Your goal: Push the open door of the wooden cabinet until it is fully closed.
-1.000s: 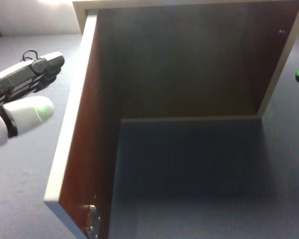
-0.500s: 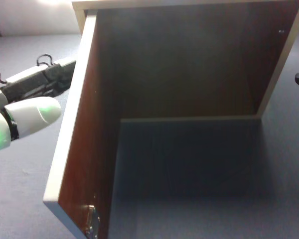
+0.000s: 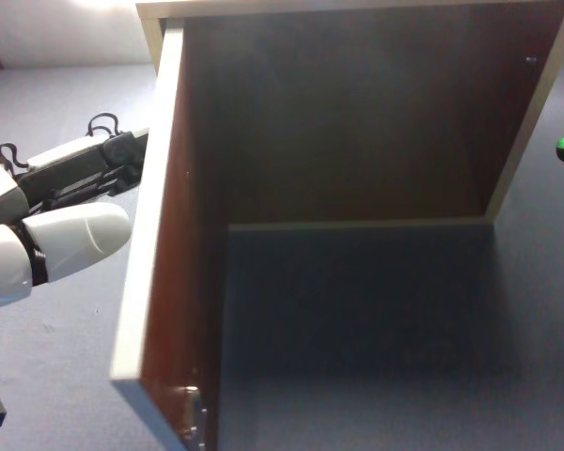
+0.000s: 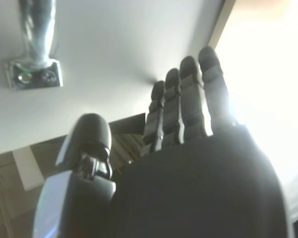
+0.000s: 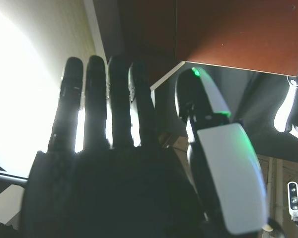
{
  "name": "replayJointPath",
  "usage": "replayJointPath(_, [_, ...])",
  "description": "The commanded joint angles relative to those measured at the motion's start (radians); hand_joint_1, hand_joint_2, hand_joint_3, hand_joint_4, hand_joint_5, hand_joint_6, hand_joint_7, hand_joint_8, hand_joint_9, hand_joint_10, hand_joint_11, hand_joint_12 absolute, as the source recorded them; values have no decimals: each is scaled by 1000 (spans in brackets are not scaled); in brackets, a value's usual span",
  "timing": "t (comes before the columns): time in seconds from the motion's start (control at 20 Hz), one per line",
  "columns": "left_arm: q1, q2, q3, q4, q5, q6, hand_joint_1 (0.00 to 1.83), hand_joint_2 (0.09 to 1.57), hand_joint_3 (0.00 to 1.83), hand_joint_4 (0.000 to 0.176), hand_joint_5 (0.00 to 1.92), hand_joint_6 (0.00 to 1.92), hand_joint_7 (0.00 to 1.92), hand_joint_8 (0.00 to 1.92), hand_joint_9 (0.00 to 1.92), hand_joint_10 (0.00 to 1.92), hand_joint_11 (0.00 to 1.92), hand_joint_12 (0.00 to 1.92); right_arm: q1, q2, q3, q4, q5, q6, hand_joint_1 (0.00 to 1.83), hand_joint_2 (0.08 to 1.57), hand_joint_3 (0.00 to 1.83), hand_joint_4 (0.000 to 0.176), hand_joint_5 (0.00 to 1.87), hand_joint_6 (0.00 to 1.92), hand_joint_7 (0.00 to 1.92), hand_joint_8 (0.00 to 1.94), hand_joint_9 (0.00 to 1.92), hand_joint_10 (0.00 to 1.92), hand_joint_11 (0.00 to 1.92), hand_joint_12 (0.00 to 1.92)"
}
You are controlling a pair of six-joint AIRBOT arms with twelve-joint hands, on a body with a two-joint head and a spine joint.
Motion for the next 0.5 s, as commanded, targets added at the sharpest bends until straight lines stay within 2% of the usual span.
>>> replayJointPath(0.0, [-14,-7,-1,7,-126,-6,122,1506,0,0,153,3,209,8,222,10,182,97,11,-1,4,32,122,12,567,1390,0,0,387,3,391,5,349,9,127,491])
replayJointPath(0.2, [-34,-26,7,27,-106,-6,189,1490,0,0,174,2,209,2,215,2,188,69,11,-1,4,31,122,12,513,1388,1,0,370,0,376,0,338,2,114,490])
replayJointPath(0.45, [-58,-44,14,54,-84,-6,198,1501,3,0,161,1,210,0,198,0,170,43,11,-2,4,31,122,12,586,1380,0,0,392,3,401,4,359,4,130,500])
